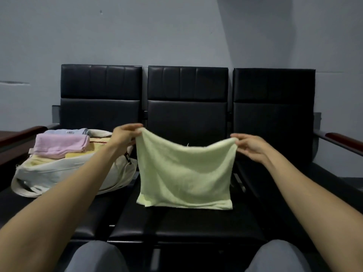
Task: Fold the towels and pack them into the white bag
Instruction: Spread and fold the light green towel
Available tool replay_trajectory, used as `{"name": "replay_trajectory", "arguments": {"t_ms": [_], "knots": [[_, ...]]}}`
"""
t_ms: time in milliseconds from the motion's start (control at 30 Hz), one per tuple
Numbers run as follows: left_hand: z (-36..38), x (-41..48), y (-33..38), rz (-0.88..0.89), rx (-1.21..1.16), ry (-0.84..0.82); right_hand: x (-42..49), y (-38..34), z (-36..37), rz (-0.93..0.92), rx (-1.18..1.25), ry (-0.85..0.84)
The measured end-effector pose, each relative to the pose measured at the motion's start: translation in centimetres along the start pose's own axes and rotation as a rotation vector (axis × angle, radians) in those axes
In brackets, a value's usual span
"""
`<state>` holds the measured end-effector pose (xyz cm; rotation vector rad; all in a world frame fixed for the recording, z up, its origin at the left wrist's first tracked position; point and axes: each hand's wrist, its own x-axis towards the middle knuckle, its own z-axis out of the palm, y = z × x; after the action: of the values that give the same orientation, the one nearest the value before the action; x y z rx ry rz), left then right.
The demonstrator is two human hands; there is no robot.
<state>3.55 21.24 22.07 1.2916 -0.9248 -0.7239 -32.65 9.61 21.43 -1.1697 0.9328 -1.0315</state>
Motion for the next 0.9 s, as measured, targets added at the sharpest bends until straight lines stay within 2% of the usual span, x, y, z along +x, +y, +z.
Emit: {"name": "replay_trajectory", "arguments": {"t_ms": [100, 233, 433, 633, 733, 900], "knots": [[-0.2, 0.7, 2.9, 0.094, -0.115, 0.044, 0.1, -2.5, 0.4, -0.154, 0.207, 0.033], [-0.7, 1.1, 4.7, 0.178, -0.116, 0.096, -0.3, -5.1, 0.9, -0.272, 0.321, 0.104], [-1.2, 1.1, 4.9, 0.168, -0.022, 0.101, -0.8, -6.8, 1.0, -0.194, 0.157, 0.01], [-1.1, -0.1, 6.1, 0.22, -0.036, 0.066, -0.8, -7.3, 0.7, -0.296, 0.179, 0.016], [-1.1, -0.3, 6.8, 0.278, 0.157, 0.032, -0.9, -7.6, 0.4, -0.354, -0.037, 0.038], [-1.3, 0.2, 6.9, 0.397, 0.64, 0.056, -0.9, -7.5, 0.0, -0.459, -0.625, 0.194]]}}
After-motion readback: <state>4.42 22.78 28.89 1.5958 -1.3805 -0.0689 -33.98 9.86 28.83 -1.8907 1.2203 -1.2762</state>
